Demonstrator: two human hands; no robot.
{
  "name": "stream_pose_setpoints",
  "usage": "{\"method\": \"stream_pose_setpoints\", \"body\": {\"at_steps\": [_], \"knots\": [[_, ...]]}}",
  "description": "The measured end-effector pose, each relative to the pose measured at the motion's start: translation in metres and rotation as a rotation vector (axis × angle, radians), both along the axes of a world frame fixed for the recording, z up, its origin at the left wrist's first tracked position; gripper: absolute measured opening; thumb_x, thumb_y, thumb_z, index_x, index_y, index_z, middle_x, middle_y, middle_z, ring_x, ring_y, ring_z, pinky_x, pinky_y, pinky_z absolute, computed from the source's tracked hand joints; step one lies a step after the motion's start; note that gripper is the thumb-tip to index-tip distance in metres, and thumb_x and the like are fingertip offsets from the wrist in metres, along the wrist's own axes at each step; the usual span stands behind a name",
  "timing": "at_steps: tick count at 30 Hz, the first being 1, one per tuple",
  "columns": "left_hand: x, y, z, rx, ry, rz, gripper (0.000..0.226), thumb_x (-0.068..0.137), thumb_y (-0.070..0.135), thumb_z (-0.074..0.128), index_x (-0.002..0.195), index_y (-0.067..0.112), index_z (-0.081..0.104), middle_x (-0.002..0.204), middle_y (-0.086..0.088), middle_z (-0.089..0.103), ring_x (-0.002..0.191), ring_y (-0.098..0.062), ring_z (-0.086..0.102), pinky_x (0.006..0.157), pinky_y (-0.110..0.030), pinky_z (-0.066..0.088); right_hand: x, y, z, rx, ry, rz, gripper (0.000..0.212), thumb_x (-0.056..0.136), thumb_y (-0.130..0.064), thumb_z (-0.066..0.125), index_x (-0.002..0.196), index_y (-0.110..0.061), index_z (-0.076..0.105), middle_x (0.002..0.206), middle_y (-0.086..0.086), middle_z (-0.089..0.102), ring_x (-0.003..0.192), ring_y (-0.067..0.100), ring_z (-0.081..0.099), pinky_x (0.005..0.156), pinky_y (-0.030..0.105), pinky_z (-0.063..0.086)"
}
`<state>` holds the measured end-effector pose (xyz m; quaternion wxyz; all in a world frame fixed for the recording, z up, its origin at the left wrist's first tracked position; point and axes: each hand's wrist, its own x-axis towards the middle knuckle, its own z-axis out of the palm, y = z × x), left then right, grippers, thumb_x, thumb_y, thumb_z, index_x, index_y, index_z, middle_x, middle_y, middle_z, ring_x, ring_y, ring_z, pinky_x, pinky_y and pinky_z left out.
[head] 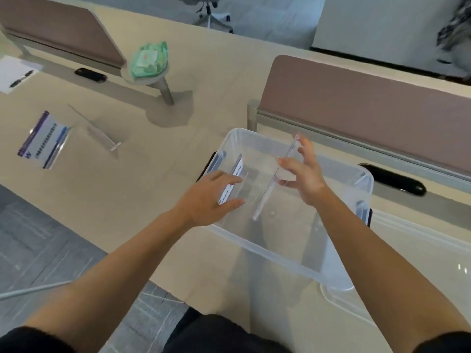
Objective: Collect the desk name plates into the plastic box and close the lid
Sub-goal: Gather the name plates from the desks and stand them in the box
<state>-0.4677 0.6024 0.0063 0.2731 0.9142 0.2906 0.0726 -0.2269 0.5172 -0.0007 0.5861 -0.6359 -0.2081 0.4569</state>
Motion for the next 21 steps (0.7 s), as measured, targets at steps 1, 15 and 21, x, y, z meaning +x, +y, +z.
{"method": "stream_pose_setpoints", "body": {"at_steps": [1, 15, 21], "knots": [[-0.002, 0.009, -0.005, 0.039, -0.016, -0.007, 0.058, 0.085, 0.063, 0.049, 0.126, 0.024, 0.058, 0.125, 0.002, 0.059, 0.117, -0.016, 0.050, 0.100, -0.034, 0.043, 0.000, -0.001, -0.002, -0.002, -0.001, 0.008, 0.084, 0.070, -0.026, 0.077, 0.142, -0.042, 0.038, 0.149, -0.004, 0.029, 0.127, 0.032, 0.048, 0.090, 0.054, 0.054], [0.021, 0.081, -0.062, -0.030, 0.016, 0.091, 0.082, 0.075, 0.046, 0.076, 0.143, 0.025, 0.037, 0.145, -0.009, 0.022, 0.131, -0.030, 0.021, 0.108, -0.043, 0.035, -0.022, -0.013, -0.016, -0.135, -0.031, -0.048, 0.081, 0.061, -0.021, 0.079, 0.133, -0.040, 0.048, 0.146, 0.004, 0.035, 0.120, 0.032, 0.053, 0.078, 0.050, 0.056], [0.020, 0.086, -0.072, -0.198, -0.011, 0.203, 0.072, 0.079, 0.058, 0.066, 0.140, 0.037, 0.035, 0.142, 0.000, 0.041, 0.133, -0.023, 0.029, 0.106, -0.037, 0.034, -0.031, 0.018, -0.063, -0.218, 0.008, -0.017, 0.084, 0.065, -0.018, 0.075, 0.140, -0.035, 0.041, 0.139, -0.002, 0.034, 0.121, 0.032, 0.050, 0.099, 0.061, 0.045]]}}
